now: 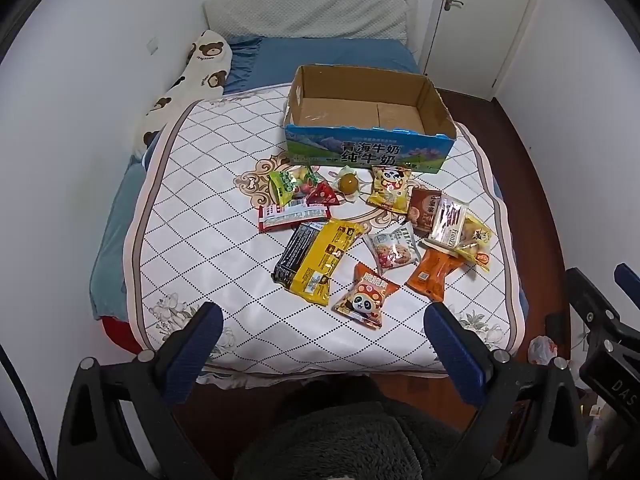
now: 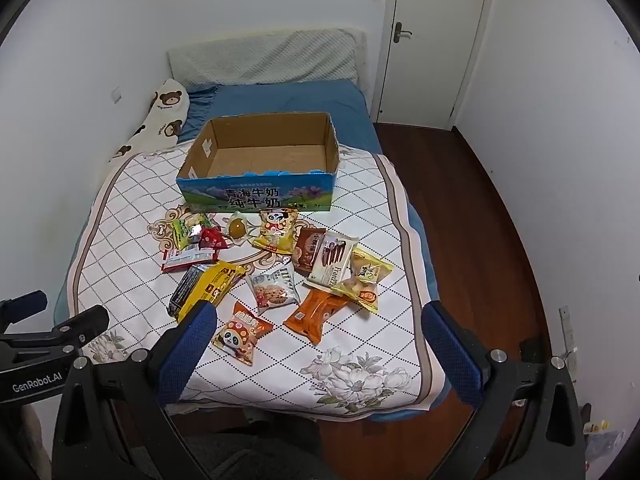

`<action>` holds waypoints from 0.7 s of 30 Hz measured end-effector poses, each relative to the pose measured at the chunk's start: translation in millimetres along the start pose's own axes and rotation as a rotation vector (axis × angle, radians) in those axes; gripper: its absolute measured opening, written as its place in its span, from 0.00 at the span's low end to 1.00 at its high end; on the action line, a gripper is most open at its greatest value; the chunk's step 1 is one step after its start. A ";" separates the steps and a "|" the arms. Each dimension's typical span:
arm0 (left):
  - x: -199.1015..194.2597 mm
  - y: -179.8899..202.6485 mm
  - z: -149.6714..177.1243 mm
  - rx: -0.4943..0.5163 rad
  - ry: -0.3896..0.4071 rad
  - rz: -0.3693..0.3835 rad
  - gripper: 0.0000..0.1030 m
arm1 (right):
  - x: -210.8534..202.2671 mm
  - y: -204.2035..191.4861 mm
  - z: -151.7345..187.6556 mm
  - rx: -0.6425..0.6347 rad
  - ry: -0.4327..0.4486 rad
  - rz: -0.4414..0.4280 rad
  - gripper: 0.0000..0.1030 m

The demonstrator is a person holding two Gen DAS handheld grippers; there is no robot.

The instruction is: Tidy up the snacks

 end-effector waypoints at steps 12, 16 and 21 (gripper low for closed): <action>1.4 -0.8 -0.9 0.002 0.003 0.003 1.00 | 2.4 -1.3 0.3 0.006 -0.006 -0.008 1.00; 1.4 -0.1 -0.3 0.001 0.004 0.001 1.00 | 3.4 -0.9 -0.7 0.007 -0.006 -0.008 1.00; 2.8 -2.7 -3.8 0.001 0.006 0.000 1.00 | 6.1 -2.2 -2.9 0.016 -0.008 -0.010 1.00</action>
Point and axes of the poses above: each gripper's, at about its wrist camera, not at the fingertips, and x roughly the way its jaws point, y to its right, z to its underside, the point moved 3 cm from there along x, roughly the way its jaws point, and after that the axes turned 14 degrees about -y, right-handed, at the moved point
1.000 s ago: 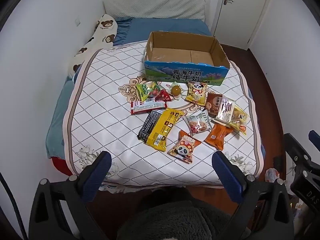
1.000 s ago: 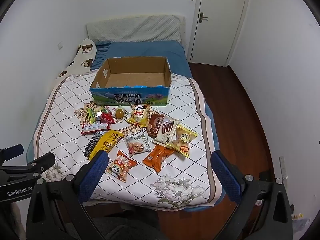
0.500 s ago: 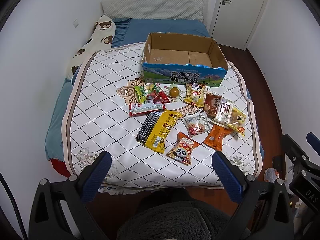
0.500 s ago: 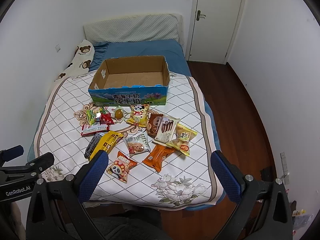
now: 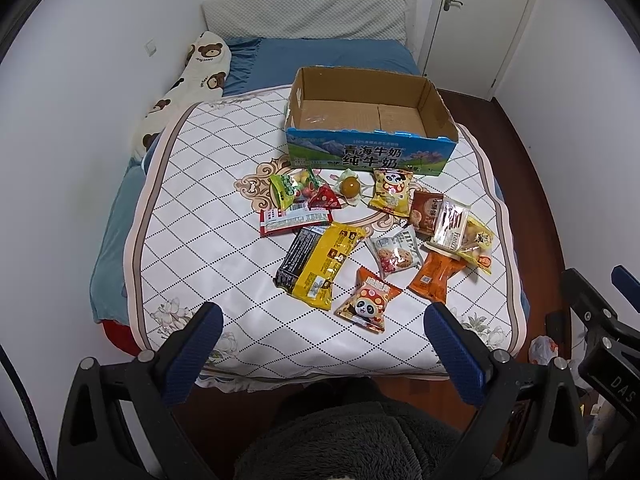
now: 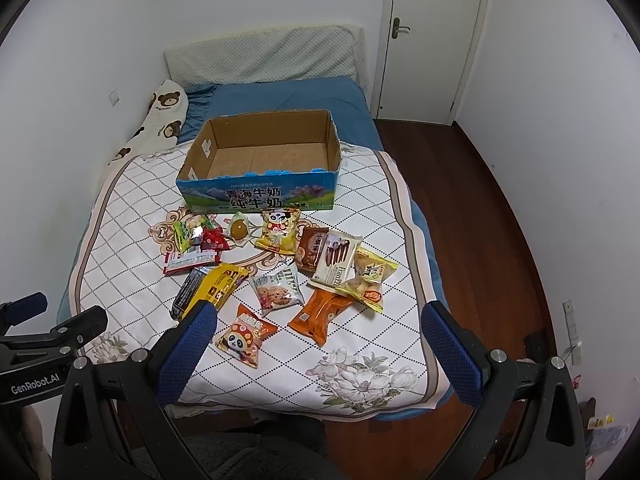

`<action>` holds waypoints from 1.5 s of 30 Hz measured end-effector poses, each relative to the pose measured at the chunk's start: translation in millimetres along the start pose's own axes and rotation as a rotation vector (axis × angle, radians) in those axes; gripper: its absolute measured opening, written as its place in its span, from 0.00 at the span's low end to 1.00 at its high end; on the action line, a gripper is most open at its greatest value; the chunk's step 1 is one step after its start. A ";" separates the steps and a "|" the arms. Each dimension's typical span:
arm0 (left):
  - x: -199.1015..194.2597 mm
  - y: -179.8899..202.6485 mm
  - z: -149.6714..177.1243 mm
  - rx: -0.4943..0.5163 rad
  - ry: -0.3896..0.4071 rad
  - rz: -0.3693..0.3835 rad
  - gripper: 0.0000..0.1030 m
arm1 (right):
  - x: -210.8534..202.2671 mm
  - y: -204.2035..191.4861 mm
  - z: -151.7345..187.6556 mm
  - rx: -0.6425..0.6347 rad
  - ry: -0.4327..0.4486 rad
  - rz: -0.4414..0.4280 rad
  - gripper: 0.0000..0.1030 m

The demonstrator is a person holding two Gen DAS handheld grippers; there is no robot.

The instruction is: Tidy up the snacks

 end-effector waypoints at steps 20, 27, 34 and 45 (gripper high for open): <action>0.1 -6.0 -6.2 0.012 0.010 0.001 1.00 | 2.0 -2.7 -2.0 0.001 -0.007 -0.008 1.00; -0.3 -5.1 -7.0 0.011 0.014 0.000 1.00 | 2.1 -4.9 -1.8 0.004 -0.004 -0.012 1.00; -0.7 -5.0 -7.8 0.012 0.017 0.001 1.00 | 2.5 -4.4 -2.0 0.006 -0.002 -0.013 1.00; -1.6 -0.4 -8.4 0.022 0.025 0.001 1.00 | 1.5 -4.6 -2.3 0.008 -0.001 -0.015 1.00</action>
Point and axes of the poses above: each gripper's, at about its wrist camera, not at the fingertips, and x roughly the way its jaws point, y to its right, z to its underside, the point moved 3 cm from there along x, roughly the way its jaws point, and after that the axes turned 14 degrees about -y, right-handed, at the moved point
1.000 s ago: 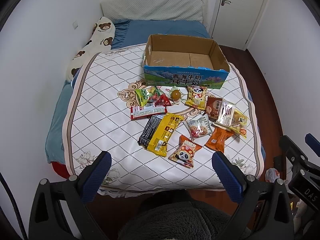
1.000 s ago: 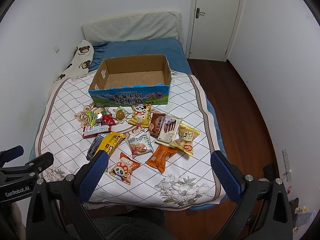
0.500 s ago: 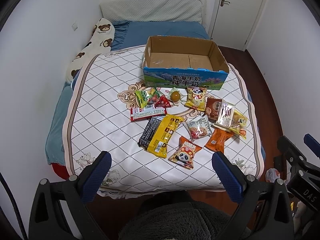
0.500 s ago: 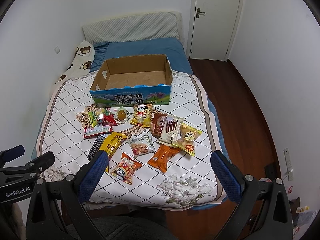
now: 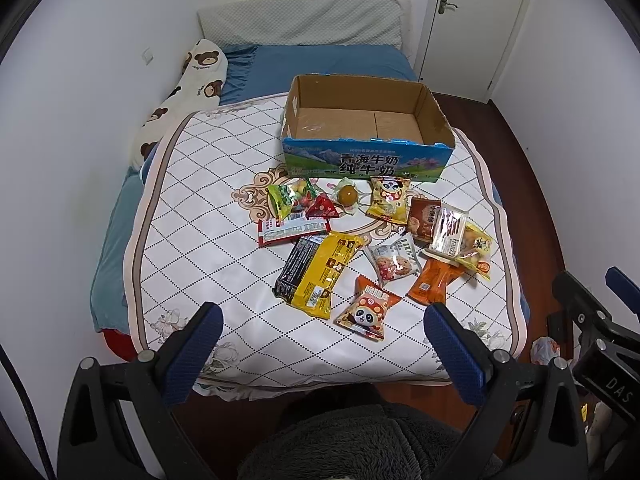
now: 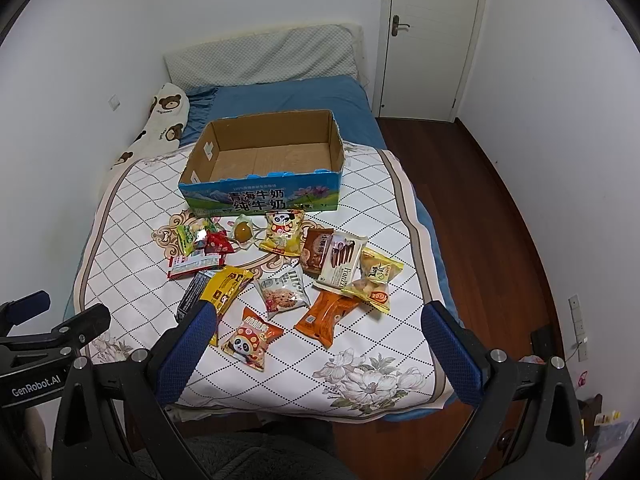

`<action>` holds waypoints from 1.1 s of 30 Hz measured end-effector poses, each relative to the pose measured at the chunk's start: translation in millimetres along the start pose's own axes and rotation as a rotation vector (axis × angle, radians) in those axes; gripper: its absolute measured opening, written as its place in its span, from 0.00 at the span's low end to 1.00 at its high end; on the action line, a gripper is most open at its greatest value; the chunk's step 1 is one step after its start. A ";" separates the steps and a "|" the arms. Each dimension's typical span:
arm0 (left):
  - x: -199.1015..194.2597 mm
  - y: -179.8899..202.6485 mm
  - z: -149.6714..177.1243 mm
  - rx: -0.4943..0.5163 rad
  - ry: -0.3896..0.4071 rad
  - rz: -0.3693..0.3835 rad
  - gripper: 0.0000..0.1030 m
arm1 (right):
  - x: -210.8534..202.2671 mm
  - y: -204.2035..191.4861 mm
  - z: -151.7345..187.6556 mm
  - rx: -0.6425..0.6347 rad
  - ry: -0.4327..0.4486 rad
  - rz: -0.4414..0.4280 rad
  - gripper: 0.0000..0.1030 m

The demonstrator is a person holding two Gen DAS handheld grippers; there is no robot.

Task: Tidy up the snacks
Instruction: 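Lower left gripper to yellow-black bag while right gripper lowers to white cookie bag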

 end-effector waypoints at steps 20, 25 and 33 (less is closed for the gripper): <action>84.5 -12.5 -53.0 0.061 -0.044 -0.092 1.00 | 87.4 1.2 -8.5 0.068 -0.168 -0.097 1.00; 169.1 -11.4 -81.0 0.165 -0.173 -0.141 1.00 | 170.5 17.4 -21.9 0.132 -0.298 -0.192 1.00; 299.3 -1.3 -96.9 0.261 -0.431 -0.087 1.00 | 287.0 7.2 -40.8 0.274 -0.481 -0.365 1.00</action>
Point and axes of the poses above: each gripper's, at about its wrist camera, not at the fingertips, and x roughly the way its jaws point, y to its right, z to its underside, the point moved 3 cm from there along x, roughly the way its jaws point, and after that the axes turned 14 degrees about -y, right-handed, at the moved point
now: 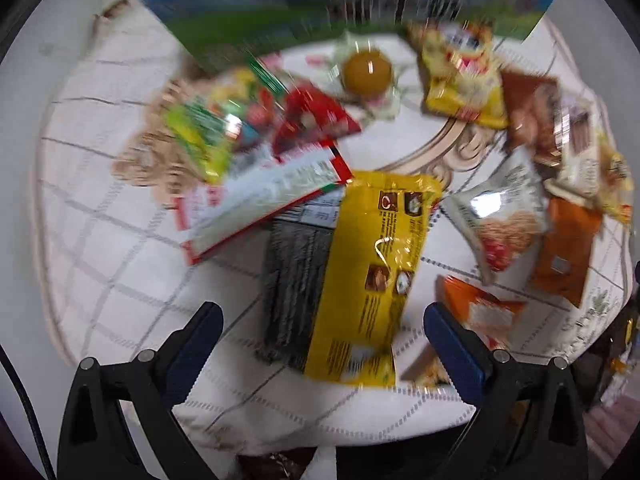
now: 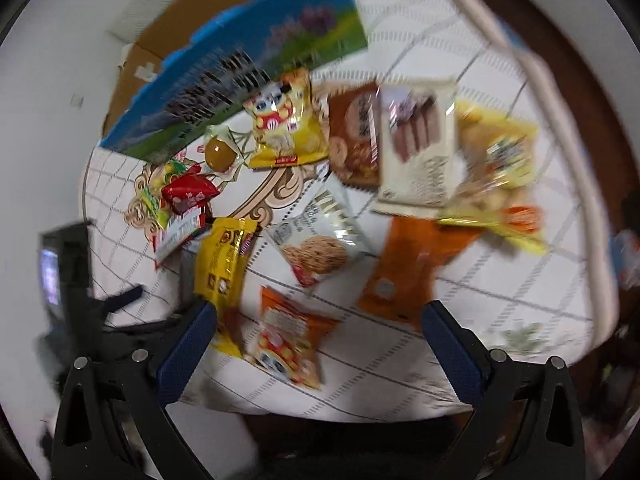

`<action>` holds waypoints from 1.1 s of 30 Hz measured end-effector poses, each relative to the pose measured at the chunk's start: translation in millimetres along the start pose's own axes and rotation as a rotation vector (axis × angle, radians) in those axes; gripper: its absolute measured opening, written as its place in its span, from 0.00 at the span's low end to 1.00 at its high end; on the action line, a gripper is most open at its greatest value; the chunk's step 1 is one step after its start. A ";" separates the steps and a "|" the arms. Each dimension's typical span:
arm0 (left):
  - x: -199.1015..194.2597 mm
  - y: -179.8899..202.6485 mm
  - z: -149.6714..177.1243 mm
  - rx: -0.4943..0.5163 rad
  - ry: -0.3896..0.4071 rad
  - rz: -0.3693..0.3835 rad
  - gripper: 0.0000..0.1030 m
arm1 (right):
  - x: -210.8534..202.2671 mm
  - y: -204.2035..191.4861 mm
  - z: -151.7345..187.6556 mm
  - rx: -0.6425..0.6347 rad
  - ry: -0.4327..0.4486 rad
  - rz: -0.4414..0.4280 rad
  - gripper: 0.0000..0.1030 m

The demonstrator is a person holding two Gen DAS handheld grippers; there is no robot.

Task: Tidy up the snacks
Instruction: 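Lower left gripper to yellow-black bag while right gripper lowers to white cookie bag, then close left gripper on yellow-black bag while right gripper closes on white cookie bag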

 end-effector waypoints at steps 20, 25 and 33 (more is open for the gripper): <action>56.9 -29.7 49.4 -0.289 -0.014 0.103 0.78 | 153.3 5.1 -76.7 0.451 -0.259 -0.106 0.86; 68.2 -36.1 59.0 -0.286 -0.031 0.147 0.82 | 160.8 -36.7 -81.2 0.063 -0.227 0.150 0.70; 98.8 -33.0 49.5 -0.254 -0.091 0.184 0.89 | 170.1 -84.1 -58.7 -0.478 -0.161 0.544 0.75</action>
Point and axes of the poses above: each gripper's, at about its wrist camera, not at the fingertips, and x roughly the way its jaws point, y to its right, z to its underside, the point moved 3 cm from there along x, roughly the way its jaws point, and after that the axes turned 14 degrees about -y, right-handed, at the moved point
